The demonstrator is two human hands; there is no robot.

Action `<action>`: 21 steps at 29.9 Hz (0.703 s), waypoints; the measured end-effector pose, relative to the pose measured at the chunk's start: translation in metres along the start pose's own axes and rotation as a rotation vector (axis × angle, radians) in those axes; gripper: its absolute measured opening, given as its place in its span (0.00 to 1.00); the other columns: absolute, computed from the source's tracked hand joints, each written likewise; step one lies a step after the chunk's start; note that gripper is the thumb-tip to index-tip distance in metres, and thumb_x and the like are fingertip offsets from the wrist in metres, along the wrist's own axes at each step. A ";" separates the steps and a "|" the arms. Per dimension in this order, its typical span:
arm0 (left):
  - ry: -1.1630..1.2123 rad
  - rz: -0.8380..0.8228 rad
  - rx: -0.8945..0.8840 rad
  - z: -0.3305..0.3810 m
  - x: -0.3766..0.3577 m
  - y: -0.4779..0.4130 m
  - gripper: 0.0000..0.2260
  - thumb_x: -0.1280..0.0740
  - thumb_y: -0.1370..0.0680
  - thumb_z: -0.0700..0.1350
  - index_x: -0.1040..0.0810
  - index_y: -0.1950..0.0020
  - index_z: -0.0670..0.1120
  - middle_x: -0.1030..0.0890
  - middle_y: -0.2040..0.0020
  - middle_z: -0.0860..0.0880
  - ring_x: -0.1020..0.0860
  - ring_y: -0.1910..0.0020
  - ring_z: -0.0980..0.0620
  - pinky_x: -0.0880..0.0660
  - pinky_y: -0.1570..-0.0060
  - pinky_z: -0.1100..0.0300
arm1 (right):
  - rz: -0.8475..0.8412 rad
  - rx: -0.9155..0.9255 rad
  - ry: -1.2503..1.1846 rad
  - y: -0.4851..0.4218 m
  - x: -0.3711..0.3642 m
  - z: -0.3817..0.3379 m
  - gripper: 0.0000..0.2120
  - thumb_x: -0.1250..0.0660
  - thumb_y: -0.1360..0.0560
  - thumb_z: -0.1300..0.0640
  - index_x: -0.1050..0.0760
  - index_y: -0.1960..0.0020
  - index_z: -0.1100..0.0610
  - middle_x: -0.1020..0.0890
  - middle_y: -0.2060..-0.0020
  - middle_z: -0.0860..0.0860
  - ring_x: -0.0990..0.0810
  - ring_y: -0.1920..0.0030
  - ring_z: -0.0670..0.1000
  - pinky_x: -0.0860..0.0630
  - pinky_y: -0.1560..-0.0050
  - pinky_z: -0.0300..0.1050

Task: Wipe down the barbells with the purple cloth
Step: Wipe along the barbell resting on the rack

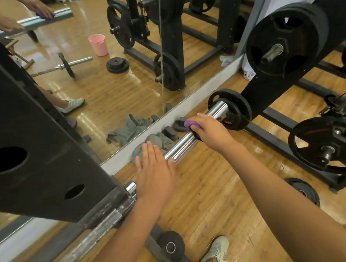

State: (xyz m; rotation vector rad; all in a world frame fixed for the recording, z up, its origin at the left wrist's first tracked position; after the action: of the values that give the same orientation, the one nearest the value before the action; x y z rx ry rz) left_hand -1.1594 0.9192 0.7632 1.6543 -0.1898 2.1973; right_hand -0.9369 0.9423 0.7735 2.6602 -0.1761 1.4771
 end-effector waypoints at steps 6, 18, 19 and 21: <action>-0.056 -0.005 -0.012 0.004 -0.007 0.001 0.29 0.55 0.15 0.56 0.48 0.18 0.39 0.51 0.17 0.41 0.55 0.18 0.46 0.53 0.20 0.48 | -0.051 0.090 0.116 0.007 0.002 -0.008 0.15 0.42 0.15 0.52 0.25 0.31 0.50 0.22 0.36 0.50 0.30 0.30 0.53 0.30 0.36 0.50; -0.160 0.141 -0.113 0.007 -0.025 0.017 0.31 0.58 0.16 0.54 0.49 0.19 0.36 0.51 0.18 0.37 0.51 0.19 0.40 0.49 0.21 0.45 | -0.171 0.111 0.112 0.002 0.001 -0.011 0.16 0.42 0.16 0.48 0.26 0.31 0.46 0.22 0.37 0.47 0.28 0.33 0.52 0.27 0.33 0.57; -0.172 0.139 -0.118 0.007 -0.023 0.017 0.31 0.57 0.16 0.54 0.50 0.19 0.36 0.52 0.18 0.37 0.52 0.19 0.40 0.49 0.21 0.45 | -0.174 0.080 0.107 -0.002 0.004 -0.008 0.16 0.42 0.16 0.48 0.26 0.31 0.45 0.22 0.39 0.46 0.27 0.35 0.51 0.27 0.34 0.57; -0.186 0.132 -0.116 0.006 -0.024 0.018 0.30 0.56 0.16 0.54 0.53 0.19 0.36 0.54 0.18 0.36 0.54 0.19 0.40 0.51 0.21 0.45 | -0.148 0.036 0.127 -0.008 0.008 -0.004 0.16 0.42 0.16 0.48 0.25 0.31 0.46 0.22 0.42 0.46 0.26 0.38 0.50 0.25 0.37 0.58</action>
State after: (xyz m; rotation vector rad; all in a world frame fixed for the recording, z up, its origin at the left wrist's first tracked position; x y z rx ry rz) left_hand -1.1550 0.8951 0.7443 1.8265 -0.4804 2.0783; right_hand -0.9348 0.9500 0.7820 2.5322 0.0564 1.6084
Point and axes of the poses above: each hand's wrist, its own y-axis away from the middle knuckle, its own x-axis out of the back of the hand, z = x × y, the point moved 1 cm from there along -y, towards the middle knuckle
